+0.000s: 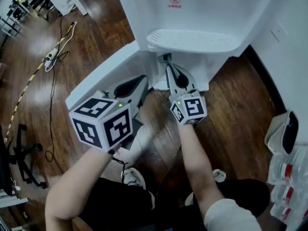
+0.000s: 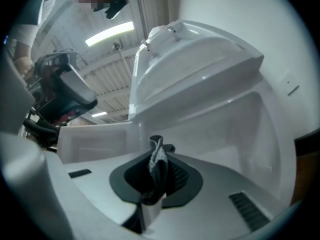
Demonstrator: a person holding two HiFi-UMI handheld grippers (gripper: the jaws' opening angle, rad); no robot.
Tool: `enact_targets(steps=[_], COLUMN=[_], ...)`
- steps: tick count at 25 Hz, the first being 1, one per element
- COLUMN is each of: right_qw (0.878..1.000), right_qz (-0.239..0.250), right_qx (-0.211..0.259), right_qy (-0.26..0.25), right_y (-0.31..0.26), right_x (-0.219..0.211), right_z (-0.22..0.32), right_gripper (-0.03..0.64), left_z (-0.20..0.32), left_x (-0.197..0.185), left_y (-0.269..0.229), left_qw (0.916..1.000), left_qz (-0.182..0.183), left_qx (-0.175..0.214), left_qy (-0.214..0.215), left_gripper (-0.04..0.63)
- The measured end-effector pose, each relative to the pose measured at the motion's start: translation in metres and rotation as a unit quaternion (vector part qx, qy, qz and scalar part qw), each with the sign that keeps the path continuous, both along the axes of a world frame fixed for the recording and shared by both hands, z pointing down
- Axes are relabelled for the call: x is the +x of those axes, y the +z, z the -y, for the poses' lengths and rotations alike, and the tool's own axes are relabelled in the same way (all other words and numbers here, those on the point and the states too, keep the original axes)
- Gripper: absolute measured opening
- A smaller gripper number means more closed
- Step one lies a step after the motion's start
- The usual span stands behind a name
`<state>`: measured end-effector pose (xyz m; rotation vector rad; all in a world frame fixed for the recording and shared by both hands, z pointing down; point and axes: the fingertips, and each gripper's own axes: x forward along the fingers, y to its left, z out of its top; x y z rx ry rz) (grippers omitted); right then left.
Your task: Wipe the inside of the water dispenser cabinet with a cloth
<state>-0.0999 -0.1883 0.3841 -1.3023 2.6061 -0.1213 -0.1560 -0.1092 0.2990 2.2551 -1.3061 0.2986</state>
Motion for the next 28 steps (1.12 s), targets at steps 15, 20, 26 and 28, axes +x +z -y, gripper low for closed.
enact_targets(steps=[15,20,26,28], right_qw=[0.994,0.995,0.994,0.99], right_qz=[0.096,0.067,0.01,-0.01], right_qx=[0.006,-0.016,-0.093,-0.125], right_qy=[-0.05,-0.066,-0.061,-0.058], right_y=[-0.032,-0.01,0.065,0.095], right_x=[-0.023,-0.032,-0.035,-0.037], right_z=[0.041,0.045,0.044,0.044], right_gripper=[0.04,0.04,0.04,0.04], left_z=[0.018,0.016,0.022,0.021], left_x=[-0.001,0.0,0.008,0.013], left_y=[0.029,0.042,0.046,0.05], left_qw=[0.9981,0.9973,0.9972,0.9967], left_qz=[-0.004,0.02,0.019,0.024], left_qx=[-0.055,-0.07,-0.072,-0.078], left_qy=[-0.026,-0.013,-0.008,0.0], left_gripper=[-0.003,-0.003,-0.004,-0.003])
